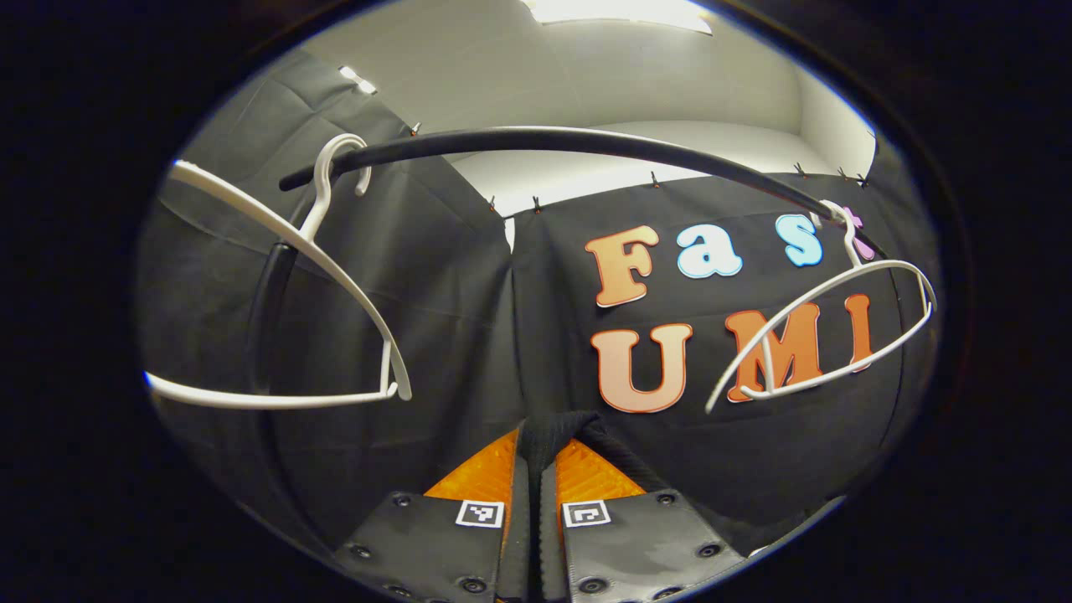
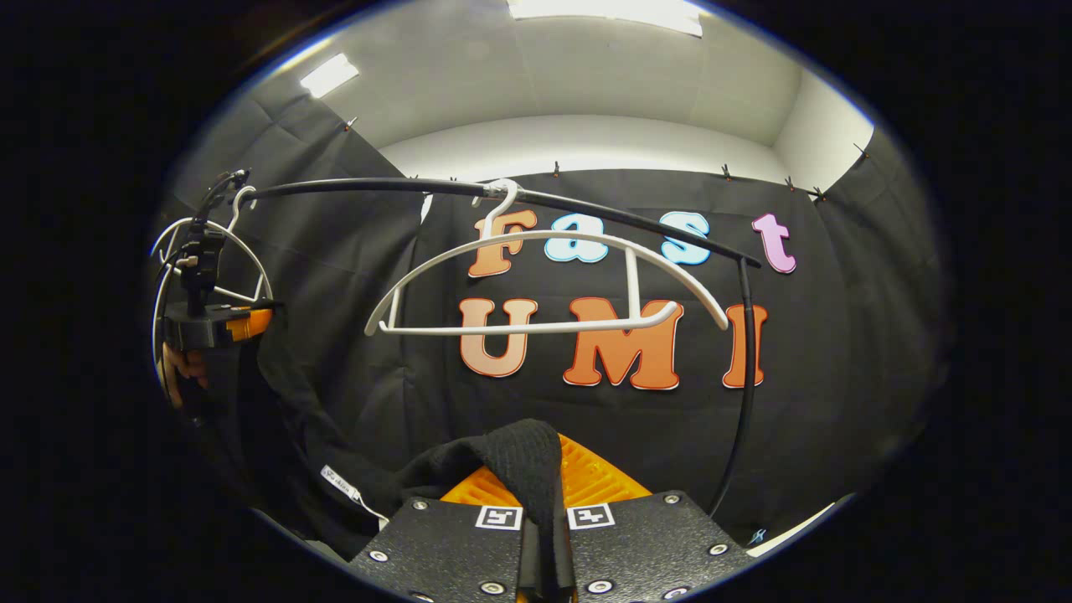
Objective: Grasp the clothes on the hanger with both hands and then place them into the laundry hamper below.
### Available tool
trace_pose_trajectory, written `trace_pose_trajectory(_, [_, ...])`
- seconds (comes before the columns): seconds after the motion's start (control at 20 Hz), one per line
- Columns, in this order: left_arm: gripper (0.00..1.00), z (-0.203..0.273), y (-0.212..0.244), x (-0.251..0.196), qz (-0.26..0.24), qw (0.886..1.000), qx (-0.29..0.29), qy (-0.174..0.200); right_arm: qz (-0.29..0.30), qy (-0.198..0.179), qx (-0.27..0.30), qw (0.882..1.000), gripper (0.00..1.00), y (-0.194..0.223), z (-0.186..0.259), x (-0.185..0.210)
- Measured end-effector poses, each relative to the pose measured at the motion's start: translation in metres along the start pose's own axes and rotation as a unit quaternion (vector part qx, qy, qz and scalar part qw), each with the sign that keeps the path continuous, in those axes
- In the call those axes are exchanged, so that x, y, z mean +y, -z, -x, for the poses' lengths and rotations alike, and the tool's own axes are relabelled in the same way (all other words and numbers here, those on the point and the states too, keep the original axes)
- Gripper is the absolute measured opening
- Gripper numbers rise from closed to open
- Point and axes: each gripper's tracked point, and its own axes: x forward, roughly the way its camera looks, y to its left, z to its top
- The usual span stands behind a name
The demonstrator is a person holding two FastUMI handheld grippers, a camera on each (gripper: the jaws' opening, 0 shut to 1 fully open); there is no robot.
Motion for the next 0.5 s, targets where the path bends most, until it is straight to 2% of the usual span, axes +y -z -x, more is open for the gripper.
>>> trace_pose_trajectory(0.15, [0.12,0.021,0.031,-0.015,0.008,0.999,0.043,0.033,-0.001,-0.007,0.019,1.000,0.06,0.017,0.002,0.013])
trace_pose_trajectory(0.2, [0.14,0.027,0.041,-0.021,0.012,0.997,0.058,0.041,-0.002,-0.011,0.026,1.000,0.06,0.022,0.003,0.016])
trace_pose_trajectory(0.25, [0.12,0.032,0.051,-0.028,0.017,0.996,0.076,0.050,-0.007,-0.015,0.035,0.999,0.06,0.028,0.004,0.020])
trace_pose_trajectory(0.5, [0.12,0.061,0.102,-0.073,0.037,0.984,0.144,0.095,-0.037,-0.030,0.087,0.995,0.06,0.069,0.019,0.039])
